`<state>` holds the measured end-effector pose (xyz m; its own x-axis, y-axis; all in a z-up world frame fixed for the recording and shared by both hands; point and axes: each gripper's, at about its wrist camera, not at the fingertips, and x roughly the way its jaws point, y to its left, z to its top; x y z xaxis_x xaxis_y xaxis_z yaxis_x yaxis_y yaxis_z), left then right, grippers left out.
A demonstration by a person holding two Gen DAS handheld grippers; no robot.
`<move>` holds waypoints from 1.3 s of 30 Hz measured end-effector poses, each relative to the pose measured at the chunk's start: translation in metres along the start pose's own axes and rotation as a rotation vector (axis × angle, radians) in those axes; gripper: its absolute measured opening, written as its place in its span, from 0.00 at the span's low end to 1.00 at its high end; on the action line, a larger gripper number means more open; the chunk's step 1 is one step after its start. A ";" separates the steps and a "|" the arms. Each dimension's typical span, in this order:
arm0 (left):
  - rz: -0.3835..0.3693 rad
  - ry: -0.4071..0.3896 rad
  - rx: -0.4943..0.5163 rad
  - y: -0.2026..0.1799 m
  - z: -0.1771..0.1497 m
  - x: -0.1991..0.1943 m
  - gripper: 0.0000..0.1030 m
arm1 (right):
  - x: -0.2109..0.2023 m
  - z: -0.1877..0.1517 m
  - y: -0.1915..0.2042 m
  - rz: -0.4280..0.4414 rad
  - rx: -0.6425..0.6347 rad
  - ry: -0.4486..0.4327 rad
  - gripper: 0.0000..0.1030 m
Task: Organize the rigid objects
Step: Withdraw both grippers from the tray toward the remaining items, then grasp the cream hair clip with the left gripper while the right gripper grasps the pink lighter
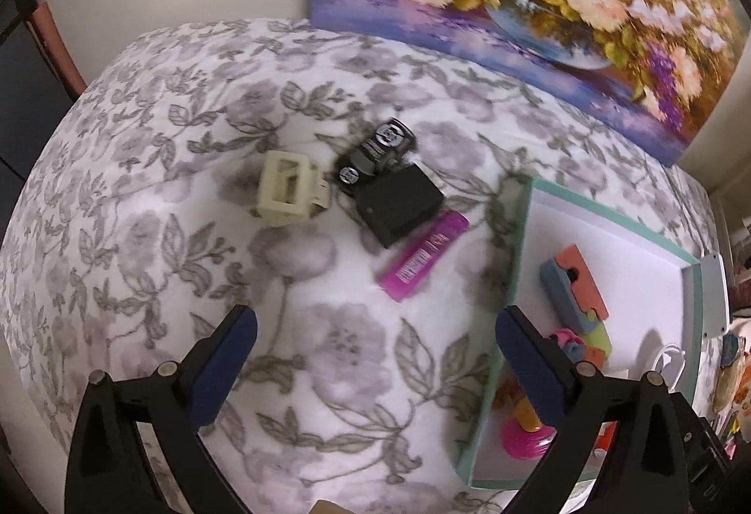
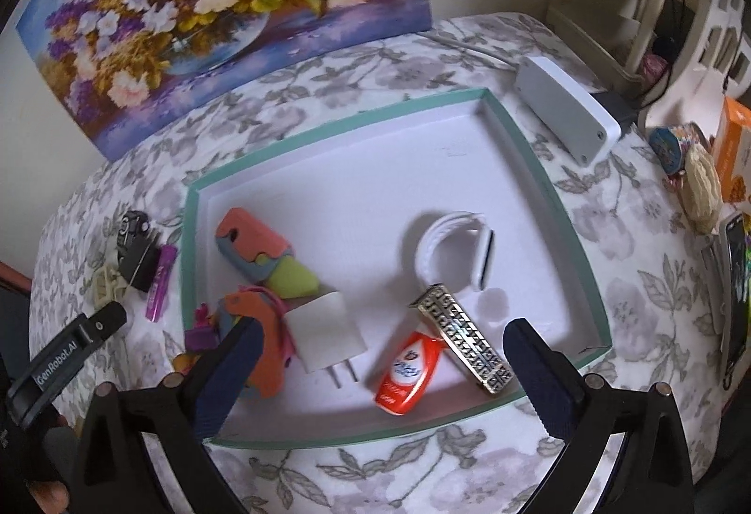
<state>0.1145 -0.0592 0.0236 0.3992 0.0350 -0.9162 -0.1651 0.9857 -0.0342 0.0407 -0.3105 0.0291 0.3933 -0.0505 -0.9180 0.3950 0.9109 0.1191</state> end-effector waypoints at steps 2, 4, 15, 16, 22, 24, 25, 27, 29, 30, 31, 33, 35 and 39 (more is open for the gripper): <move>0.008 -0.012 -0.009 0.009 0.003 -0.005 0.98 | -0.004 0.000 0.011 -0.003 -0.028 -0.011 1.00; 0.015 -0.025 -0.015 0.017 0.005 -0.009 0.99 | -0.011 -0.001 0.025 0.007 -0.061 -0.031 1.00; 0.057 -0.056 -0.080 0.074 0.016 -0.019 0.99 | -0.014 -0.015 0.098 0.058 -0.197 -0.054 1.00; 0.061 -0.055 -0.087 0.078 0.016 -0.018 0.99 | -0.013 -0.015 0.102 0.060 -0.201 -0.052 1.00; 0.092 -0.050 -0.124 0.103 0.019 -0.015 0.99 | -0.009 -0.019 0.124 0.085 -0.212 -0.042 1.00; 0.094 -0.047 -0.129 0.109 0.020 -0.013 0.99 | -0.007 -0.020 0.131 0.094 -0.213 -0.038 1.00; 0.094 -0.046 -0.131 0.111 0.020 -0.012 0.99 | -0.006 -0.021 0.135 0.098 -0.218 -0.035 1.00; 0.091 -0.049 -0.135 0.114 0.022 -0.011 0.99 | -0.004 -0.022 0.141 0.098 -0.234 -0.033 1.00; 0.083 -0.051 -0.136 0.115 0.024 -0.010 0.99 | -0.003 -0.022 0.147 0.095 -0.248 -0.035 1.00; 0.080 -0.052 -0.136 0.116 0.025 -0.009 0.99 | -0.002 -0.022 0.148 0.091 -0.252 -0.037 1.00; 0.078 -0.052 -0.136 0.117 0.026 -0.008 0.99 | -0.001 -0.022 0.150 0.083 -0.258 -0.041 1.00; 0.071 -0.053 -0.141 0.118 0.031 -0.005 0.99 | 0.000 -0.021 0.154 0.070 -0.269 -0.050 1.00; 0.058 -0.055 -0.147 0.120 0.035 -0.002 0.99 | 0.004 -0.020 0.157 0.069 -0.270 -0.047 1.00; 0.039 -0.057 -0.148 0.123 0.044 0.006 0.99 | 0.012 -0.016 0.162 0.052 -0.285 -0.046 1.00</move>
<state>0.1365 0.0699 0.0318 0.4394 0.0862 -0.8942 -0.3111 0.9484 -0.0615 0.0962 -0.1567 0.0310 0.4463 -0.0133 -0.8948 0.1270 0.9907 0.0486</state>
